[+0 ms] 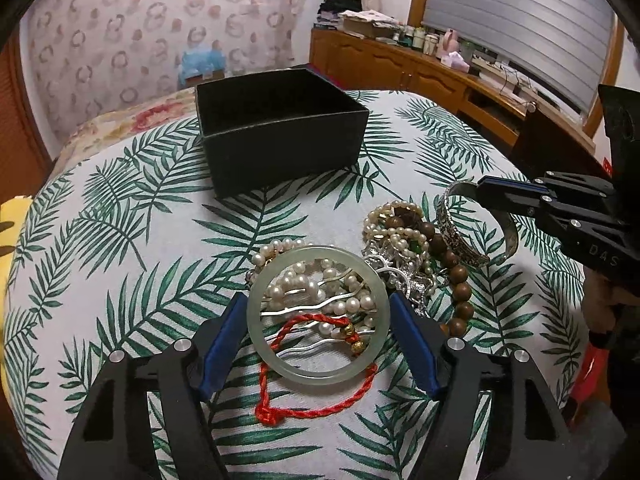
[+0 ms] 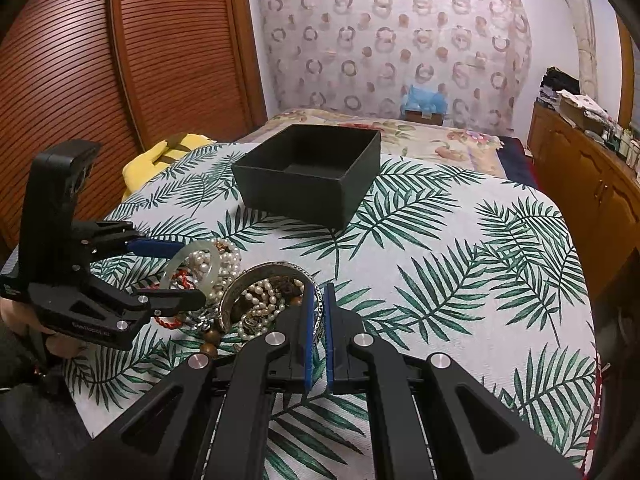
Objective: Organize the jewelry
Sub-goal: 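Carry both bangles into the black box and open both grippers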
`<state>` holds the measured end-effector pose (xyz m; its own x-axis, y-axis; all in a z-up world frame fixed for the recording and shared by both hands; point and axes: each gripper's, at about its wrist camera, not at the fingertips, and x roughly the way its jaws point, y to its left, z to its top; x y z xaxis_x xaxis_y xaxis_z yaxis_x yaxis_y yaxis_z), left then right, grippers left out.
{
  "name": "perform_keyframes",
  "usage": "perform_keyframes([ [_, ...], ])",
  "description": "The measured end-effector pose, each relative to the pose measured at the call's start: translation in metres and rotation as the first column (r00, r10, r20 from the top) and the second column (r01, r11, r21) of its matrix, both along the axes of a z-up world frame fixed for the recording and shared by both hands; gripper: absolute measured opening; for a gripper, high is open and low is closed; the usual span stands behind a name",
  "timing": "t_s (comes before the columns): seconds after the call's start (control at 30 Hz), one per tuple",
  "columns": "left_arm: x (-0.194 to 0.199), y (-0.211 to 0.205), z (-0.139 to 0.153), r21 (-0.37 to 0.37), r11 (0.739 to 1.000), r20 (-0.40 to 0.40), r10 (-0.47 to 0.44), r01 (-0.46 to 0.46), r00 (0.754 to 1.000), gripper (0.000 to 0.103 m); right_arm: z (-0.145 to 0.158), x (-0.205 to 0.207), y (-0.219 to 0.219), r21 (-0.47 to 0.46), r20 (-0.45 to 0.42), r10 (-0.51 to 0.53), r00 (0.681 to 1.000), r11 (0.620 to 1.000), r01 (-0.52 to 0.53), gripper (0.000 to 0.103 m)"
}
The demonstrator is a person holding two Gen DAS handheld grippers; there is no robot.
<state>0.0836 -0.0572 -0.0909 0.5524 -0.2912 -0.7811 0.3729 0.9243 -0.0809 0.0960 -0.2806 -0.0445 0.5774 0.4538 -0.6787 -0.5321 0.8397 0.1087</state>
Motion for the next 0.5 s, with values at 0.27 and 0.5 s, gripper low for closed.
perform_keyframes([
  [0.27,-0.007,0.004,0.016,-0.021,1.000,0.060,0.020,-0.019,0.998,0.069,0.007,0.005,0.006,-0.004,0.020,0.010,1.000,1.000,-0.010,0.005],
  [0.5,0.000,0.014,0.035,-0.051,0.998,0.115,0.052,-0.046,0.992,0.069,0.023,0.028,0.018,-0.022,0.071,0.026,0.997,0.999,-0.025,0.005],
])
